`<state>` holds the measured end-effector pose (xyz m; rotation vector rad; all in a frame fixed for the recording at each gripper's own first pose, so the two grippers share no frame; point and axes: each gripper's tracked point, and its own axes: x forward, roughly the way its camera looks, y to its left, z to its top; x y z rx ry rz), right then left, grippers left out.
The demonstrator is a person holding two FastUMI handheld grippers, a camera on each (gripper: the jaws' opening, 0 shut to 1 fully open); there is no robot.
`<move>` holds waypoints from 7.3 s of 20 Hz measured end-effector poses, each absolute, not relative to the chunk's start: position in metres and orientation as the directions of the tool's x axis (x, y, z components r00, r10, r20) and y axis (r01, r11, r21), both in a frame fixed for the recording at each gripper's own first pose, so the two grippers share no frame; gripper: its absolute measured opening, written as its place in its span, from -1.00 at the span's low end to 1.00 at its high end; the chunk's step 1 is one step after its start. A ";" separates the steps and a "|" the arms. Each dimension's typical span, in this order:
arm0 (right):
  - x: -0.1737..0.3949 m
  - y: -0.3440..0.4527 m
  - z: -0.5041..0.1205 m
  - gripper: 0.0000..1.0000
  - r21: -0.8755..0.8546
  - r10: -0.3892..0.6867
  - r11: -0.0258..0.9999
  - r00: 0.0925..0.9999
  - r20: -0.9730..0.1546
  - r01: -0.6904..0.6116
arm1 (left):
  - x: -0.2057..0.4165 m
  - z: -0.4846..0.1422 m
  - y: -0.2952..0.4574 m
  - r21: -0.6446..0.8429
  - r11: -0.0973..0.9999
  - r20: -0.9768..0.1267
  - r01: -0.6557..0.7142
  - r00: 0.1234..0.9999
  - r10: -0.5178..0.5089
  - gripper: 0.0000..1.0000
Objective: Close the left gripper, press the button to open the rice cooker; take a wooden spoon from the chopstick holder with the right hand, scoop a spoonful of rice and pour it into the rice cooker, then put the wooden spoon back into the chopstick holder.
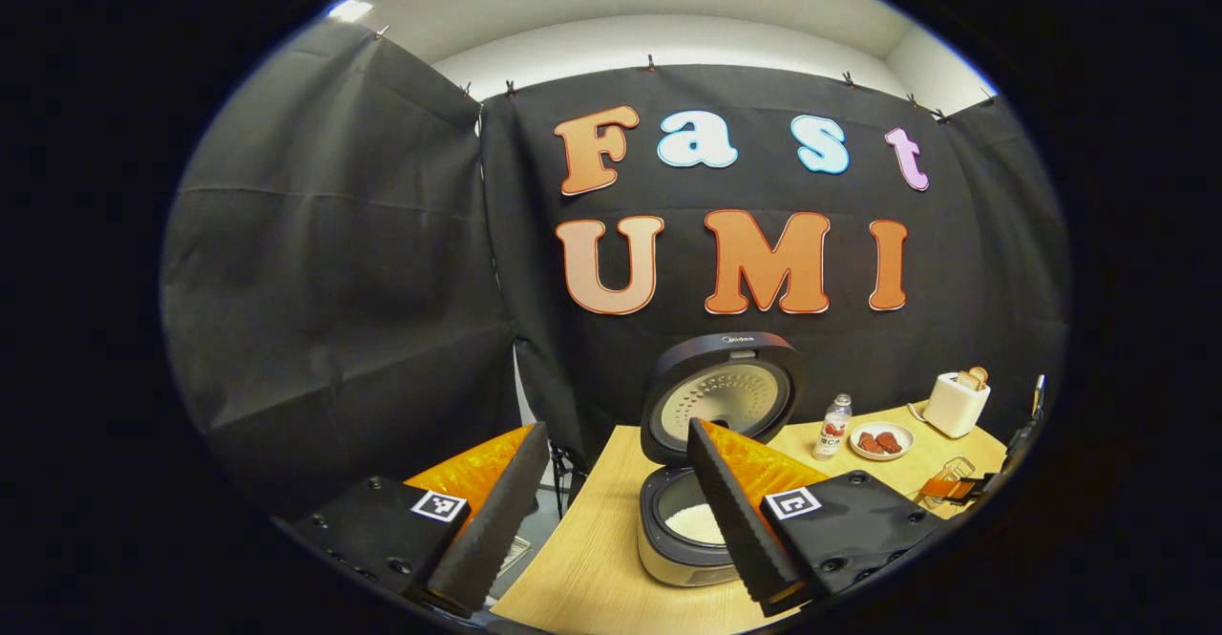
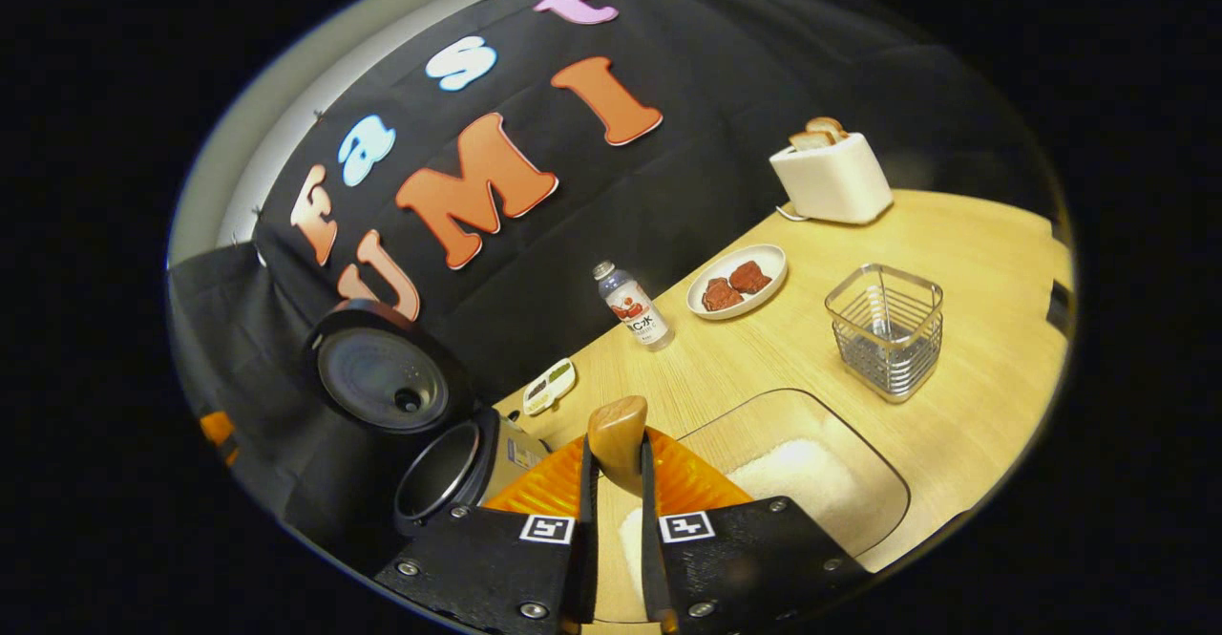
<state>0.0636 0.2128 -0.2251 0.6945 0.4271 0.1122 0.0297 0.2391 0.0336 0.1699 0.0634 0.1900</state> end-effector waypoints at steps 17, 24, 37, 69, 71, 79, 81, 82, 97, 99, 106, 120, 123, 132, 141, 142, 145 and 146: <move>0.052 0.155 -0.216 -0.63 0.916 0.260 0.331 0.912 -0.318 0.225 | 0.022 0.049 0.220 0.174 0.969 -0.007 -0.173 0.984 0.176 1.00; 0.048 0.135 -0.193 -0.64 0.939 0.255 0.253 0.920 -0.296 0.232 | 0.019 0.055 0.211 0.168 0.970 0.009 -0.176 0.984 0.177 0.95; 0.063 0.141 -0.129 -0.63 0.970 0.283 0.154 0.932 -0.226 0.189 | 0.015 0.058 0.207 0.164 0.973 0.016 -0.159 0.987 0.159 0.89; 0.152 0.370 -0.038 -0.65 0.903 0.492 0.423 0.855 -0.163 -0.072 | 0.010 0.025 0.252 0.104 0.981 -0.066 -0.166 0.983 0.174 0.90; 0.151 0.374 -0.038 -0.64 0.881 0.488 0.463 0.857 -0.167 -0.092 | 0.010 0.025 0.254 0.103 0.981 -0.064 -0.167 0.983 0.174 0.90; 0.148 0.386 -0.029 -0.65 0.824 0.492 0.542 0.857 -0.151 -0.165 | 0.012 0.024 0.261 0.098 0.980 -0.065 -0.172 0.982 0.178 0.96; 0.146 0.390 -0.026 -0.64 0.807 0.497 0.560 0.855 -0.146 -0.188 | 0.011 0.025 0.263 0.091 0.981 -0.065 -0.174 0.982 0.180 0.96; 0.145 0.392 -0.024 -0.65 0.800 0.500 0.567 0.854 -0.143 -0.198 | 0.012 0.025 0.264 0.088 0.980 -0.064 -0.176 0.981 0.182 0.93; 0.138 0.397 -0.012 -0.64 0.733 0.509 0.627 0.852 -0.127 -0.265 | 0.010 0.026 0.264 0.090 0.981 -0.055 -0.173 0.982 0.178 0.96; 0.138 0.398 -0.011 -0.64 0.725 0.508 0.633 0.852 -0.126 -0.271 | 0.009 0.027 0.262 0.090 0.981 -0.055 -0.171 0.983 0.176 0.92; 0.134 0.404 -0.010 -0.64 0.695 0.517 0.654 0.847 -0.123 -0.298 | 0.005 0.026 0.264 0.091 0.980 -0.054 -0.176 0.982 0.181 1.00; 0.129 0.416 -0.009 -0.64 0.583 0.524 0.724 0.844 -0.116 -0.370 | 0.009 0.024 0.267 0.088 0.980 -0.056 -0.180 0.981 0.185 0.95; 0.127 0.420 -0.007 -0.64 0.532 0.528 0.747 0.842 -0.111 -0.399 | 0.010 0.021 0.267 0.086 0.980 -0.062 -0.180 0.981 0.186 0.93; 0.116 0.434 -0.003 -0.64 0.393 0.554 0.784 0.827 -0.093 -0.481 | 0.012 0.018 0.268 0.089 0.980 -0.066 -0.179 0.980 0.185 0.90; 0.103 0.449 -0.014 -0.64 0.254 0.584 0.798 0.805 -0.103 -0.547 | 0.012 0.017 0.266 0.107 0.978 -0.067 -0.181 0.980 0.189 0.96; 0.102 0.450 -0.016 -0.64 0.239 0.586 0.799 0.803 -0.108 -0.552 | 0.013 0.016 0.266 0.109 0.977 -0.070 -0.181 0.980 0.189 0.98; 0.098 0.453 -0.021 -0.64 0.189 0.597 0.798 0.794 -0.116 -0.573 | 0.011 0.014 0.264 0.114 0.977 -0.072 -0.181 0.979 0.190 0.97; 0.096 0.454 -0.023 -0.64 0.174 0.599 0.797 0.792 -0.117 -0.578 | 0.011 0.013 0.263 0.115 0.976 -0.073 -0.182 0.979 0.192 0.96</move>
